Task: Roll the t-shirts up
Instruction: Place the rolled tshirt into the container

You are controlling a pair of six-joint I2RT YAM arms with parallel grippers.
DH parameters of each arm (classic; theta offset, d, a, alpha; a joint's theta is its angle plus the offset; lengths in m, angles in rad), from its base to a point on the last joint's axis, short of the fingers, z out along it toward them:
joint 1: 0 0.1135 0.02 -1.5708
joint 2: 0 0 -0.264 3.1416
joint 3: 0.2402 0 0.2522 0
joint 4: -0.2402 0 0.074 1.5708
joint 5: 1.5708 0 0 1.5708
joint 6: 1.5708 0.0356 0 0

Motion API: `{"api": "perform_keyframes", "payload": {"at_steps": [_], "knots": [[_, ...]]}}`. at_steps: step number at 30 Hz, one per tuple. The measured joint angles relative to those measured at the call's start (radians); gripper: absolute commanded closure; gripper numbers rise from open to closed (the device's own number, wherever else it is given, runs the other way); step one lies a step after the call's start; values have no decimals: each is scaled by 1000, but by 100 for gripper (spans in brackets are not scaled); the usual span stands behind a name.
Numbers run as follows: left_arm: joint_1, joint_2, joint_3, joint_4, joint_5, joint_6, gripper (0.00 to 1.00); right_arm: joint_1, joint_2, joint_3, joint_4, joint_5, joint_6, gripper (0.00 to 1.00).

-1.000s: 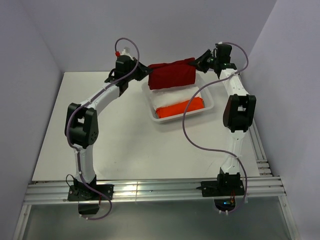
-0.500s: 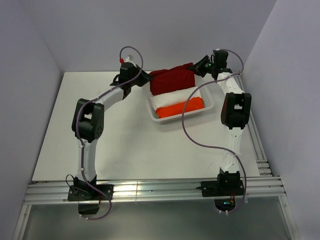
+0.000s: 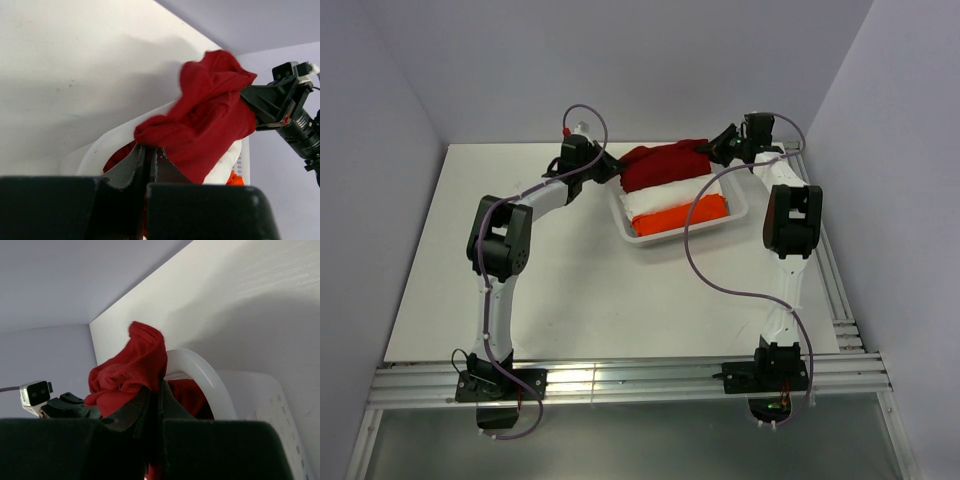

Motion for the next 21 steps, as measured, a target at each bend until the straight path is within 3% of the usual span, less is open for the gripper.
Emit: {"api": "perform_keyframes", "payload": {"at_steps": [21], "knots": [[0, -3, -30, -6, 45, -26, 100, 3, -3, 56, -235, 85, -96, 100]]}}
